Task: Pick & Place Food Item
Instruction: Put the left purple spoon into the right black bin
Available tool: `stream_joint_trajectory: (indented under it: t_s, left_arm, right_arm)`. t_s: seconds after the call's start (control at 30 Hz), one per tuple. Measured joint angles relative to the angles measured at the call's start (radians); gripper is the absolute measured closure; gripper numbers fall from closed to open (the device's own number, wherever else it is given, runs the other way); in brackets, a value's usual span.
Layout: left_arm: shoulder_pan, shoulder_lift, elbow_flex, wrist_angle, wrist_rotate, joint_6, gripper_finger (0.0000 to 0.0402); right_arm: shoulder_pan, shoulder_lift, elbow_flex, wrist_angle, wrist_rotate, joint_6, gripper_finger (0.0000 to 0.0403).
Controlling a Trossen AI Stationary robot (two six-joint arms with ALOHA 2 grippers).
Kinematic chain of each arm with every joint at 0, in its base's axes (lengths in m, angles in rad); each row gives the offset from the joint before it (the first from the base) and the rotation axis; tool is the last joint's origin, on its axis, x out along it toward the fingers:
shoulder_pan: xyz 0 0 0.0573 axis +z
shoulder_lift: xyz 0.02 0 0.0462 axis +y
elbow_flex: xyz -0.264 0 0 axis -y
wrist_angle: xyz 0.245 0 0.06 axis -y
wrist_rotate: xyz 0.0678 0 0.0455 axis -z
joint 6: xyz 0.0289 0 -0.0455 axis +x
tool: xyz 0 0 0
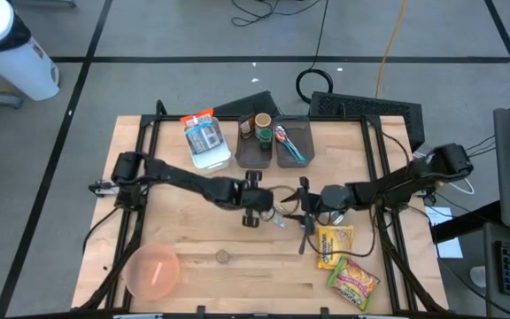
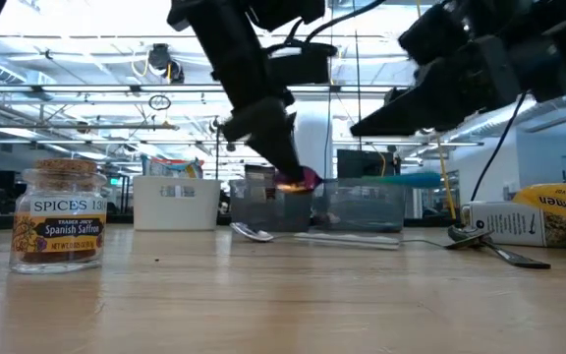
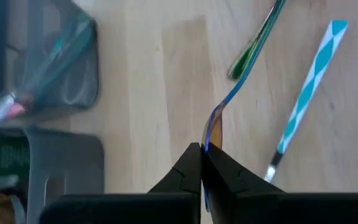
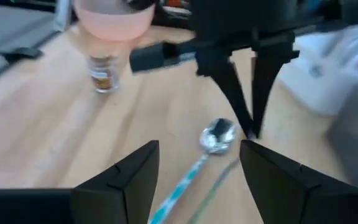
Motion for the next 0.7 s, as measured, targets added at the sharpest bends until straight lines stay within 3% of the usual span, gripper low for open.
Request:
stream_joint_trajectory:
  t_s: [0.2, 0.33, 0.53, 0.7]
  left_arm:
    - [0.129, -0.081, 0.008, -0.021, 0.223, -0.11, 0.0397]
    - [0.227, -0.116, 0.008, -0.003, 0.396, -0.238, 0.0396]
    - [0.292, -0.125, 0.008, 0.029, 0.461, -0.332, 0.0396]
    - [0.309, -0.125, 0.035, -0.02, 0.496, -0.359, 0.0397]
  right_arm:
    - [0.092, -0.099, 0.0, -0.134, 0.32, -0.162, 0.0196]
    - [0.135, -0.156, 0.001, -0.133, 0.444, -0.235, 0.0198]
    - [0.17, -0.18, 0.029, -0.172, 0.627, -0.378, 0.0199]
    - [0.147, -0.157, 0.149, -0.384, 0.662, -0.431, 0.0202]
